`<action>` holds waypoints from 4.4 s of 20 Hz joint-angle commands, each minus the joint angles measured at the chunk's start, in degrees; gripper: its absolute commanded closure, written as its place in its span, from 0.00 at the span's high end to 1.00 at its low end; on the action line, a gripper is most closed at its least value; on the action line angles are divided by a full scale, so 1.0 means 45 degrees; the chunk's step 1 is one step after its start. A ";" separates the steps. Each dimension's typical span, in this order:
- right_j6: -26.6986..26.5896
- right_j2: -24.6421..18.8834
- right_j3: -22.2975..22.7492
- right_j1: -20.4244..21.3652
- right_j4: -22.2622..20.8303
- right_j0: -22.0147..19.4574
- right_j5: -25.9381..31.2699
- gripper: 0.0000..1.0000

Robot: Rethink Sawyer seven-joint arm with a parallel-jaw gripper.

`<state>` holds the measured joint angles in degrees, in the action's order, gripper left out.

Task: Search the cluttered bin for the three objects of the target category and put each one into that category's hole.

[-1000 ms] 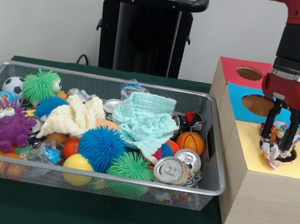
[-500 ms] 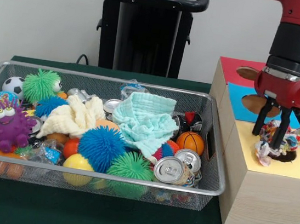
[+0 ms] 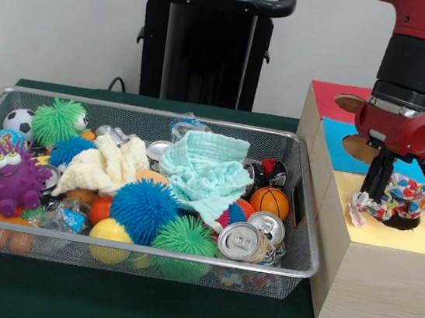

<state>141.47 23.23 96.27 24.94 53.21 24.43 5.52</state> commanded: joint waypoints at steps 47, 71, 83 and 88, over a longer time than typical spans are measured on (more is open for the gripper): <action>0.0725 -0.1108 -0.0526 -0.0001 -0.2817 -0.0942 0.2429 0.00; 0.0714 -0.4616 0.0935 0.1751 -0.2865 -0.3439 0.3514 0.00; 0.0089 -0.6502 0.1458 0.1442 -0.3124 -0.4625 0.2033 0.00; 0.0087 -0.6777 0.1438 0.1098 -0.3894 -0.4880 0.1317 0.00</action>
<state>141.47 2.20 97.80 33.22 40.08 5.40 15.89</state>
